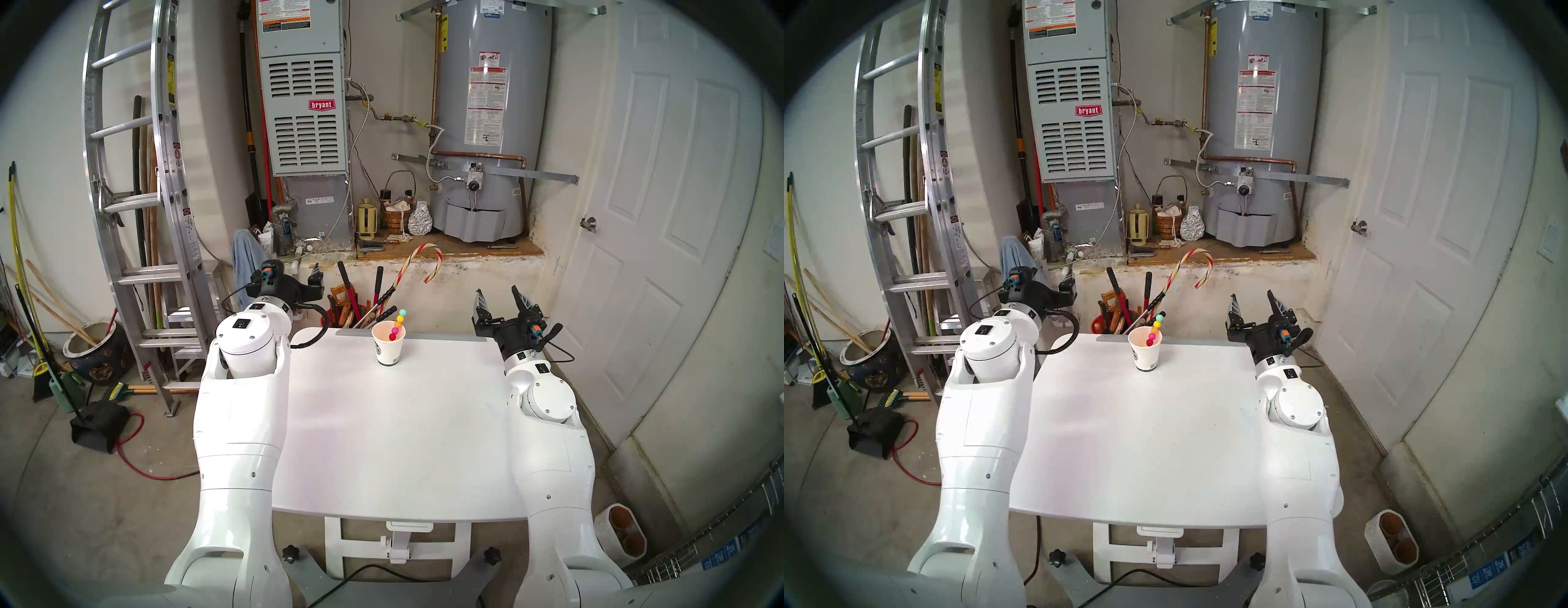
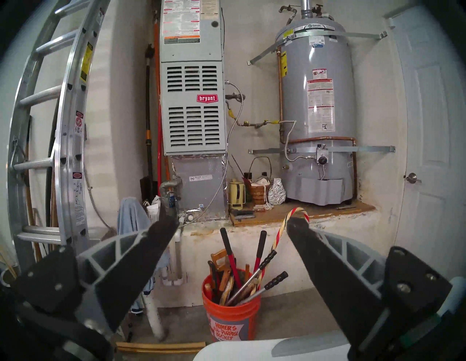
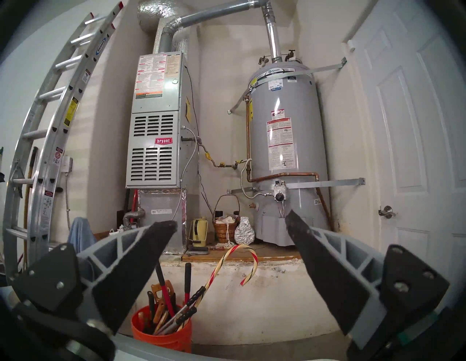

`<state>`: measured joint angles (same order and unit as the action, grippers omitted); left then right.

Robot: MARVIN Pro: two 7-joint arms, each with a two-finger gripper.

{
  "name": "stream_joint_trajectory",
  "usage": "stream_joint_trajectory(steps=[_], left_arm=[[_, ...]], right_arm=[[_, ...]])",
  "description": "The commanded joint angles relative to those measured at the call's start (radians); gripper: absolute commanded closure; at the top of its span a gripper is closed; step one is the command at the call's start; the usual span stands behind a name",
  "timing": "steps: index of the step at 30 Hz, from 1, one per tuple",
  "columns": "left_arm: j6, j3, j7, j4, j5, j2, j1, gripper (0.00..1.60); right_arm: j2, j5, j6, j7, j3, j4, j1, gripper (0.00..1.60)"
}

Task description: Switch the marker to another color

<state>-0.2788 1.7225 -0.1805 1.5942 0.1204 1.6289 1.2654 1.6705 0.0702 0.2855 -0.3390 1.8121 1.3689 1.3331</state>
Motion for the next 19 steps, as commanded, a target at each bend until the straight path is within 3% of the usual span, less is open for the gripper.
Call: stream_joint_trajectory(steps=[1, 19], left_arm=[[-0.017, -0.010, -0.011, 0.035, 0.002, -0.006, -0.019, 0.00], [-0.054, -0.013, -0.022, 0.049, 0.000, -0.013, -0.019, 0.00]], right_arm=[[-0.003, 0.000, -0.083, 0.018, -0.034, 0.119, 0.036, 0.00], [-0.036, -0.011, -0.366, 0.110, -0.107, 0.343, 0.143, 0.00]])
